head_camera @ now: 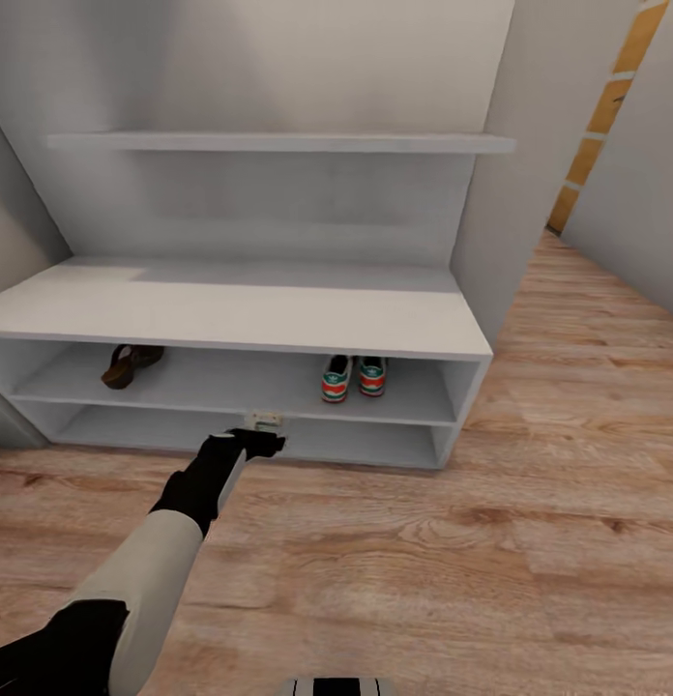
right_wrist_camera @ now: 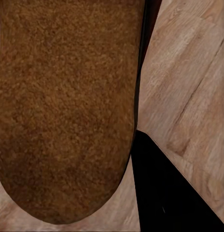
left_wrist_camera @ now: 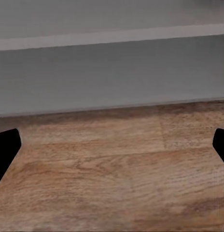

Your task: Pick up the two gym shoes and the two sandals from the corridor floor and place them onto the hallstand (shoe rack) in the corridor, making sure they are on the rack and not on the floor. Arrange them so the two gym shoes are next to each other and the two sandals are next to each other.

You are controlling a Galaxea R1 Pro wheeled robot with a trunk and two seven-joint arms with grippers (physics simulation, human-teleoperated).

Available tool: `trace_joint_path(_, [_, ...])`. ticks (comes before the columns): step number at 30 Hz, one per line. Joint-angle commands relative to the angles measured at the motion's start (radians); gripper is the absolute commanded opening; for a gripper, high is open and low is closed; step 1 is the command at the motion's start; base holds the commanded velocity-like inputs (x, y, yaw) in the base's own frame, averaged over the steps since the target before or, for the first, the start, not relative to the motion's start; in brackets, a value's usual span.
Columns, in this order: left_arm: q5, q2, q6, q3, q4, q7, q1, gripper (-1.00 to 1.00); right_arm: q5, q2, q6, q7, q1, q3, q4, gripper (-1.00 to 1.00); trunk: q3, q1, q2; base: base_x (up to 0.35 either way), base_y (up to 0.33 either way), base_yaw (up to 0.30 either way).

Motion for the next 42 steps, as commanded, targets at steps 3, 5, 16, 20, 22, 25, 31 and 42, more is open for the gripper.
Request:
trace_joint_path(3, [-0.009,0.007,0.004,0.004,-0.001,-0.009,0.002,1.00,0.005,0.000,0.006,0.002,-0.001,0.001,-0.001,-1.00,-0.001,0.000,0.000,-0.093,0.299,0.000])
trace_joint_path(5, [-0.009,0.008,0.003,0.004,-0.001,-0.010,0.002,1.00,0.005,0.000,0.006,0.002,-0.001,0.001,-0.001,-1.00,-0.001,0.000,0.000,-0.042,0.307,0.000])
trace_joint_path(16, [-0.008,0.008,0.002,0.004,0.000,-0.010,0.004,1.00,0.005,0.000,0.006,0.002,-0.001,0.001,-0.002,-1.00,-0.001,0.000,0.000,-0.006,0.338,0.000])
trace_joint_path(20, [-0.008,0.008,0.002,0.004,0.000,-0.010,0.004,1.00,0.005,0.000,0.006,0.002,-0.001,0.001,-0.002,-1.00,-0.001,0.000,0.000,0.000,0.345,0.000])
trace_joint_path(22, [-0.008,0.008,0.002,0.004,0.000,-0.010,0.004,1.00,0.006,0.000,0.005,0.002,-0.001,0.000,-0.002,-1.00,-0.001,0.000,0.000,0.000,0.345,0.000])
trace_joint_path(25, [-0.008,0.008,0.002,0.004,0.000,-0.010,0.004,1.00,0.006,0.000,0.006,0.002,-0.001,0.001,-0.002,-1.00,-0.001,0.000,0.000,-0.002,0.345,0.000])
trace_joint_path(31, [-0.008,0.008,0.002,0.004,0.000,-0.010,0.004,1.00,0.005,0.000,0.006,0.002,-0.001,0.001,-0.002,-1.00,-0.001,0.000,0.000,-0.067,0.345,0.000])
trace_joint_path(42, [-0.008,0.008,-0.015,0.004,0.025,-0.010,0.004,1.00,0.005,0.000,0.005,0.002,-0.001,0.001,-0.002,-1.00,-0.001,0.000,0.000,-0.101,0.345,0.000])
